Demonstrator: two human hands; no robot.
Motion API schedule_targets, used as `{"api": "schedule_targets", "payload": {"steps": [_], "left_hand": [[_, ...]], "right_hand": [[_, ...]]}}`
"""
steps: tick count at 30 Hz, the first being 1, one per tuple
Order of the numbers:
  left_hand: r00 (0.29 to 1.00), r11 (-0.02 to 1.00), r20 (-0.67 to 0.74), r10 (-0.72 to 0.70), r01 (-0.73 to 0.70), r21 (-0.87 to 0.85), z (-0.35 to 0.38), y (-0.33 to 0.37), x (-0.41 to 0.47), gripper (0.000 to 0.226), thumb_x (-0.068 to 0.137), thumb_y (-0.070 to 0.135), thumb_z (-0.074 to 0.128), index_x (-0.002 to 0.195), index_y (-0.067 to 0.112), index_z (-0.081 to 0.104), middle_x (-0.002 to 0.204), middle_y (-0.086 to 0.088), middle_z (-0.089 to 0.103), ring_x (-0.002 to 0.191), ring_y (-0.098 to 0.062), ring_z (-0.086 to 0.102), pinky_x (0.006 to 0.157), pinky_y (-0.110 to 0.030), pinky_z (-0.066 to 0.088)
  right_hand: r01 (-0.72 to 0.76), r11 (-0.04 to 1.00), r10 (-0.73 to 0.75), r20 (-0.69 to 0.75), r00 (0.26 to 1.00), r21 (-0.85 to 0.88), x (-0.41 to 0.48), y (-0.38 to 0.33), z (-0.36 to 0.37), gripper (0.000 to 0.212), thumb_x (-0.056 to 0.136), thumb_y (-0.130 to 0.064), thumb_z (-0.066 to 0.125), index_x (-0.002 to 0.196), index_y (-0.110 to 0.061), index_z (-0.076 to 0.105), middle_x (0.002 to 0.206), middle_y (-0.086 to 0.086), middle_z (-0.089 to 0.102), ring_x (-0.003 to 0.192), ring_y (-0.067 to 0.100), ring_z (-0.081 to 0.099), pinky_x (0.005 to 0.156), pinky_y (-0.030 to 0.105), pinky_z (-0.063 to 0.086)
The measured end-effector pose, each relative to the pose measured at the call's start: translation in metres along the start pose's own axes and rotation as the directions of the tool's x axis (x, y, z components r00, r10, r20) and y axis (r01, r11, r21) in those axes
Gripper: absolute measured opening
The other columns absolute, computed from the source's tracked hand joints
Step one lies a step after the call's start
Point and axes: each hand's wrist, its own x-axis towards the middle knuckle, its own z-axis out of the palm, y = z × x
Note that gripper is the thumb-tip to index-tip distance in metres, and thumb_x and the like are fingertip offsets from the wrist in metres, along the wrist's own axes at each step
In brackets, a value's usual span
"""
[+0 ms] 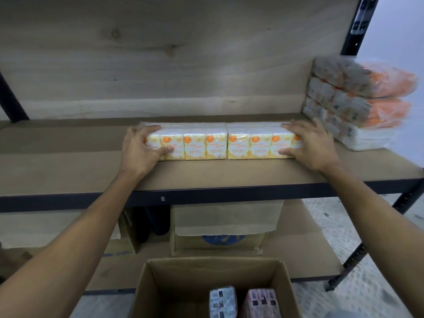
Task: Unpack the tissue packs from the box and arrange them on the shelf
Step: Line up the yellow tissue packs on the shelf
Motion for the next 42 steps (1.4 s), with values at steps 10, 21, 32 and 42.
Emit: {"api": "schedule_targets", "payload": {"steps": [10,21,32,42], "left_hand": [[0.974,0.958,0.077,0.213,-0.224,0.179,0.046,0.021,0.027,0.051,0.081,0.04,0.071,0.13,0.028,0.059,0.142,-0.002,0.047,0.13,-0.019,0.042,0.109,-0.032,0.029],[0.915,0.871,0.239,0.324,-0.387,0.302,0.093,0.041,0.066,0.048,0.09,0.033,0.063,0.136,0.025,0.052,0.144,-0.001,0.048,0.134,-0.023,0.037,0.115,-0.037,0.02],[0.858,0.807,0.224,0.463,-0.512,0.295,0.155,0.052,0.111,0.047,0.083,0.016,0.069,0.128,0.017,0.058,0.129,-0.005,0.061,0.101,-0.023,0.063,0.1,-0.037,0.041],[0.897,0.83,0.138,0.421,-0.442,0.339,0.184,0.052,0.142,0.053,0.075,0.029,0.077,0.125,0.026,0.062,0.128,-0.003,0.06,0.109,-0.027,0.059,0.104,-0.041,0.038]], "right_hand": [[0.111,0.982,-0.123,-0.069,0.99,-0.155,0.019,0.02,0.018,0.062,0.088,-0.025,0.063,0.145,-0.03,0.037,0.152,0.006,0.038,0.144,0.03,0.023,0.118,0.049,0.0],[0.061,0.989,-0.072,-0.08,0.994,-0.136,0.069,0.05,0.035,0.066,0.082,-0.037,0.071,0.14,-0.023,0.044,0.147,0.007,0.044,0.138,0.028,0.034,0.116,0.055,0.013],[0.069,0.989,-0.083,-0.108,0.991,-0.13,0.123,0.087,0.057,0.064,0.08,-0.03,0.074,0.138,-0.023,0.049,0.142,0.013,0.049,0.133,0.033,0.04,0.111,0.049,0.024],[0.087,0.986,-0.099,-0.084,0.992,-0.139,0.167,0.1,0.074,0.064,0.082,-0.038,0.071,0.14,-0.025,0.046,0.147,0.011,0.045,0.135,0.031,0.038,0.114,0.05,0.022]]}}
